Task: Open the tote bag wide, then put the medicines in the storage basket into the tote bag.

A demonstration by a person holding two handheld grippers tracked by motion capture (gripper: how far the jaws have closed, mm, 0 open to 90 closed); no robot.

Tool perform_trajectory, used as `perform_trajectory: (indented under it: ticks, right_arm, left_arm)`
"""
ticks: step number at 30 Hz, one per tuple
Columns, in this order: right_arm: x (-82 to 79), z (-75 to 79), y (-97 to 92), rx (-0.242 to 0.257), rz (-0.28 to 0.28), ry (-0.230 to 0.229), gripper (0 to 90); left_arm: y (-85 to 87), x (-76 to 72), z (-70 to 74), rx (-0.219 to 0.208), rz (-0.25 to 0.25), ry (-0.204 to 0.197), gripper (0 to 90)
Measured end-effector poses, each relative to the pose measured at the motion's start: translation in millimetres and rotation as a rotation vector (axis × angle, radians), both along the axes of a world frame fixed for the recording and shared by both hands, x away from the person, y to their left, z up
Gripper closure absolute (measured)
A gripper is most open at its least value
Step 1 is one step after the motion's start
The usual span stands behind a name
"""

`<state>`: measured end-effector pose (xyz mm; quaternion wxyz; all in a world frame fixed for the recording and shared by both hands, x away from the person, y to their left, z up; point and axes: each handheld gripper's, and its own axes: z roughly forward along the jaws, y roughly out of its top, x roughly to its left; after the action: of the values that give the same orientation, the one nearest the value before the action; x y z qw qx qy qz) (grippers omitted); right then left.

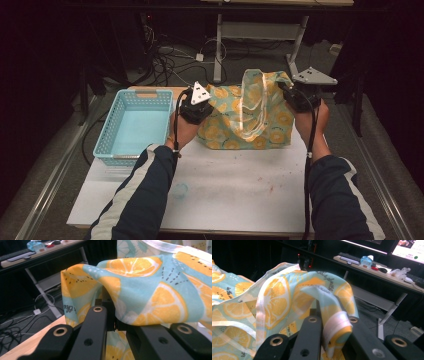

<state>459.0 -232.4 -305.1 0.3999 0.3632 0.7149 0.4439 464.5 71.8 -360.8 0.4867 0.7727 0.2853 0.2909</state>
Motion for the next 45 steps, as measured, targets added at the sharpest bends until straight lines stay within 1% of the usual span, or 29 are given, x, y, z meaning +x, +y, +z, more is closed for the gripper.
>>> perform_trajectory:
  ticks: [1,2,3,4,8,10,14,16,18,19,20,23,25,27,28,29,31,33,34,35,36,37,39,40,41,42,43,44,45]
  right_arm:
    - [1.7,0.5,2.3,-0.003,0.001,-0.001,89.4]
    - [3.2,1.0,4.8,-0.008,0.000,0.001,89.4]
    - [4.8,1.6,7.1,-0.017,-0.002,-0.002,89.3]
    - [7.2,2.0,9.8,-0.023,-0.003,0.001,89.4]
    - [16.1,3.9,15.8,-0.041,-0.012,0.004,89.4]
    - [20.2,7.4,17.6,-0.032,-0.013,0.005,89.4]
    - [26.2,13.4,22.5,-0.037,-0.020,-0.003,89.4]
    - [27.7,16.9,24.8,-0.039,-0.021,-0.013,89.3]
    - [27.8,20.3,27.5,-0.042,-0.022,-0.021,89.3]
    - [27.9,21.6,28.5,-0.043,-0.023,-0.020,89.4]
    - [28.0,22.4,29.0,-0.041,-0.022,-0.020,89.4]
    - [28.2,25.6,31.7,-0.053,-0.021,-0.019,89.4]
    - [27.3,27.0,32.5,-0.051,-0.019,-0.020,89.4]
    - [27.1,27.4,32.6,-0.054,-0.018,-0.018,89.3]
    - [27.0,27.4,32.5,-0.054,-0.019,-0.018,89.3]
    - [27.1,27.4,32.0,-0.050,-0.018,-0.017,89.3]
    - [27.1,26.8,31.4,-0.047,-0.022,-0.012,89.3]
    - [28.3,24.9,31.1,-0.051,-0.024,-0.004,89.2]
    - [28.8,23.9,30.9,-0.052,-0.027,0.002,89.2]
    - [29.6,23.1,30.3,-0.057,-0.026,0.005,89.1]
    - [29.8,21.9,29.7,-0.056,-0.030,0.009,89.1]
    - [30.3,21.3,29.2,-0.055,-0.031,0.010,89.2]
    - [31.5,19.3,27.1,-0.060,-0.039,0.016,89.2]
    - [32.0,18.6,26.2,-0.066,-0.045,0.016,89.2]
    - [33.0,17.6,25.1,-0.073,-0.052,0.017,89.2]
    - [34.4,16.5,23.7,-0.073,-0.058,0.020,89.2]
    - [36.0,15.3,22.2,-0.076,-0.067,0.026,89.2]
    - [38.0,14.0,20.7,-0.083,-0.079,0.029,89.2]
    - [40.0,12.4,19.0,-0.084,-0.088,0.033,89.1]
  left_arm:
    - [-0.2,1.1,1.2,0.001,0.005,-0.005,86.9]
    - [-2.0,2.0,2.1,-0.021,0.015,-0.005,86.9]
    - [-1.1,4.0,4.2,0.010,0.018,-0.007,86.9]
    - [-0.9,5.5,5.8,0.015,0.024,-0.015,86.9]
    - [-0.1,12.5,12.0,0.024,0.040,-0.019,86.9]
    - [0.8,15.4,15.3,0.029,0.053,-0.029,86.9]
    - [2.5,22.8,23.1,0.037,0.072,-0.038,86.9]
    - [4.4,24.4,29.6,0.026,0.082,-0.051,86.8]
    - [6.7,25.1,39.1,0.020,0.091,-0.065,86.9]
    - [7.3,25.2,42.5,0.022,0.094,-0.073,86.9]
    - [8.4,25.4,47.1,0.014,0.097,-0.079,86.9]
    - [11.1,24.9,59.8,0.005,0.111,-0.101,86.9]
    - [10.9,23.1,65.6,0.002,0.112,-0.107,86.9]
    - [8.9,21.8,67.4,0.006,0.109,-0.108,86.9]
    - [6.9,21.3,67.7,0.024,0.113,-0.116,86.8]
    - [5.9,21.3,67.2,0.024,0.117,-0.117,86.8]
    - [3.7,22.9,63.9,0.021,0.124,-0.103,85.6]
    - [1.0,25.0,60.1,0.028,0.133,-0.086,82.0]
    - [-0.5,26.0,57.6,0.033,0.126,-0.072,82.0]
    - [-3.1,26.4,54.5,0.045,0.125,-0.070,81.7]
    - [-4.0,26.0,52.8,0.048,0.120,-0.070,77.8]
    - [-5.5,25.1,49.7,0.042,0.116,-0.067,74.1]
    - [-7.7,23.4,44.8,0.043,0.124,-0.061,62.6]
    - [-8.1,22.4,41.9,0.045,0.122,-0.057,59.8]
    - [-8.5,21.4,39.1,0.048,0.138,-0.057,56.2]
    - [-8.7,20.8,36.2,0.053,0.167,-0.056,50.7]
    - [-8.0,21.0,33.0,0.054,0.175,-0.045,48.4]
    - [-7.3,21.6,29.2,0.059,0.174,-0.030,48.3]
    - [-7.2,22.4,25.2,0.074,0.183,-0.021,48.2]
